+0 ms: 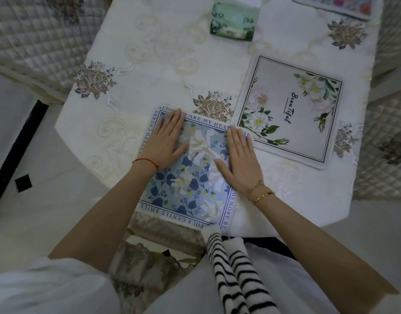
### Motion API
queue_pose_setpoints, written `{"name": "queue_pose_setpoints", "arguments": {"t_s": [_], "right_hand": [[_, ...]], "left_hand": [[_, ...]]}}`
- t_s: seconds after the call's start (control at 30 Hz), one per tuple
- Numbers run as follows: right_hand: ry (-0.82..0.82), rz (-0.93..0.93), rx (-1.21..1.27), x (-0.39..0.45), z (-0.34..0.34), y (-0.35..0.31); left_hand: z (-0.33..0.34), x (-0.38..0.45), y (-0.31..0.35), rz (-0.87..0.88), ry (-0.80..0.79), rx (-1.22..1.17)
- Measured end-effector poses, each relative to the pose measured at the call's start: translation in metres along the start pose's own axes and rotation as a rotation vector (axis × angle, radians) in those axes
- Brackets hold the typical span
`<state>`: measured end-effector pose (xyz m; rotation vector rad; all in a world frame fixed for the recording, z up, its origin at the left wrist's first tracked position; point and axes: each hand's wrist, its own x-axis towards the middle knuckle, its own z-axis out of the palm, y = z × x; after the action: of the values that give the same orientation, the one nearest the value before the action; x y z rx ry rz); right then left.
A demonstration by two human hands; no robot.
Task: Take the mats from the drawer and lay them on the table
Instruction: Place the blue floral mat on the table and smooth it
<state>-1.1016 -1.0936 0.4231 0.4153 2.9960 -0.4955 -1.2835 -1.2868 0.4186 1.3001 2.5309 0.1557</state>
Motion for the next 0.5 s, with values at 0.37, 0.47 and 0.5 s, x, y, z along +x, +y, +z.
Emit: {"name": "queue_pose_setpoints", "arguments": {"t_s": [0.37, 0.47, 0.5], "right_hand": [[-0.055, 0.056, -0.020, -0.034, 0.016, 0.000], [-0.058, 0.095, -0.050, -0.050, 0.014, 0.011], [-0.062, 0.105, -0.057, -0.052, 0.013, 0.012]], "left_hand": [[0.012, -0.059, -0.014, -0.161, 0.015, -0.054], [0.011, -0.080, -0.031, -0.219, 0.005, -0.100], [0.012, -0.089, -0.034, -0.248, 0.012, -0.114]]}}
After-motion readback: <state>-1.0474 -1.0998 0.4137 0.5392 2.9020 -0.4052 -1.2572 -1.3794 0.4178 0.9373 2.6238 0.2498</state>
